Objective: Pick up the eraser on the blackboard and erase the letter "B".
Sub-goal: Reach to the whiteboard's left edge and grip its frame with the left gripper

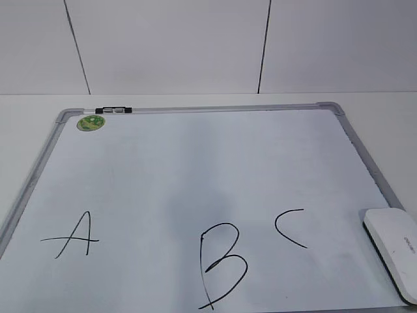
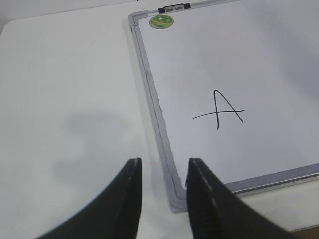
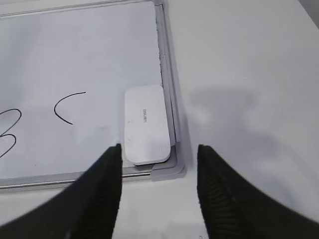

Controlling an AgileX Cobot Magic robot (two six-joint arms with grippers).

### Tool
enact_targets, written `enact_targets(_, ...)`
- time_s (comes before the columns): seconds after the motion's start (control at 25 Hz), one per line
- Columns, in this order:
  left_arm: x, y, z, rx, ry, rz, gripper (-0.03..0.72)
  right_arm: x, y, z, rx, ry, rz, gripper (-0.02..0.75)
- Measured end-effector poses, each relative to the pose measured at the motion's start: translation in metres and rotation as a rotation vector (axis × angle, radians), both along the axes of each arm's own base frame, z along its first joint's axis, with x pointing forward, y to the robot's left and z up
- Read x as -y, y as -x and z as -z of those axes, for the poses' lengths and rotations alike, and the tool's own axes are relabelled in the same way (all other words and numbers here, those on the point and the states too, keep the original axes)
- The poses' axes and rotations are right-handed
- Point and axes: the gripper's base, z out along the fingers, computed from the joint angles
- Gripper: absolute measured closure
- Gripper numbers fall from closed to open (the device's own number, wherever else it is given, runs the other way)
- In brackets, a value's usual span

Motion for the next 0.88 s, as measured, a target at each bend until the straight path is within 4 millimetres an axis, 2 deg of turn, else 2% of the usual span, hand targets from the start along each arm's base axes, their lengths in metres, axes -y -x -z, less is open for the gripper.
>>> enact_targets(0.24,0.0,0.0,0.0,0.0,0.0,0.0,0.449,-0.0008,0.0029,0.0046,-0.06,-0.005,-0.007,0.328)
enact_targets(0.88,0.0004,0.0,0.0,0.0,0.006,0.002,0.449,0.0002,0.002,0.0056,-0.086,0.001,-0.001,0.328)
